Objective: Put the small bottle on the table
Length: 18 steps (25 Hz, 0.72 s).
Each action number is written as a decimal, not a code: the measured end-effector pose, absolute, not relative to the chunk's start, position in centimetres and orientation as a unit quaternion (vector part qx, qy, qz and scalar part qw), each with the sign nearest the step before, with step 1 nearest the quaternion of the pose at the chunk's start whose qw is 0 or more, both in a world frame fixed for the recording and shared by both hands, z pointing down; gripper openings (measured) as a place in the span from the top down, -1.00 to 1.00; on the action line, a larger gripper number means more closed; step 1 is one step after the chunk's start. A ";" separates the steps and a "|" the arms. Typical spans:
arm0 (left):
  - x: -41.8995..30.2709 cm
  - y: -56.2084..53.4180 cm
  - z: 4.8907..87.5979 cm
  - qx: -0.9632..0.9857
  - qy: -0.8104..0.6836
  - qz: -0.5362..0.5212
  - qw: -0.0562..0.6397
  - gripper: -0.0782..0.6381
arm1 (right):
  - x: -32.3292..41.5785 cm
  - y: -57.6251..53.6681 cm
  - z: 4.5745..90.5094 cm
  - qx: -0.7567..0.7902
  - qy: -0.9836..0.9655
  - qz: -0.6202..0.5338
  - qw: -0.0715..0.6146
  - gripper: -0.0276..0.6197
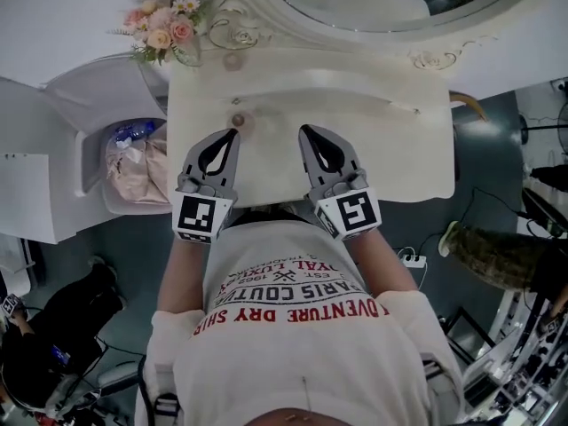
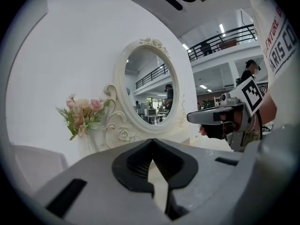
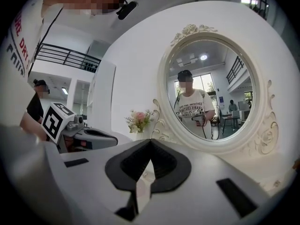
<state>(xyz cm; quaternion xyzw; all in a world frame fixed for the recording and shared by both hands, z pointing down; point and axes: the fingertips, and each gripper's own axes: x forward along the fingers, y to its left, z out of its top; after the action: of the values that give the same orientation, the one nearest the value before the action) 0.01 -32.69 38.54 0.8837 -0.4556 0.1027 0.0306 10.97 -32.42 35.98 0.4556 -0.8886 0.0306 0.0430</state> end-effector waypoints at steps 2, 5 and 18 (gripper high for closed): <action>-0.2 -32.5 37.5 0.878 -0.465 0.106 0.030 0.76 | 11.5 -32.2 35.4 0.455 -0.889 0.029 0.041 0.92; -0.6 -32.3 35.6 0.874 -0.475 0.099 0.020 0.76 | 12.0 -32.2 34.6 0.453 -0.890 0.025 0.037 0.92; -0.9 -32.4 32.1 0.858 -0.506 0.089 -0.015 0.76 | 13.5 -32.6 32.7 0.443 -0.896 0.013 0.025 0.92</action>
<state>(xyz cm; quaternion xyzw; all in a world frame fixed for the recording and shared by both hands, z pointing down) -0.91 -32.42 32.08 0.8580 -0.5056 0.0891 -0.0154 13.46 -32.58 32.67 0.4430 -0.8961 0.0126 0.0252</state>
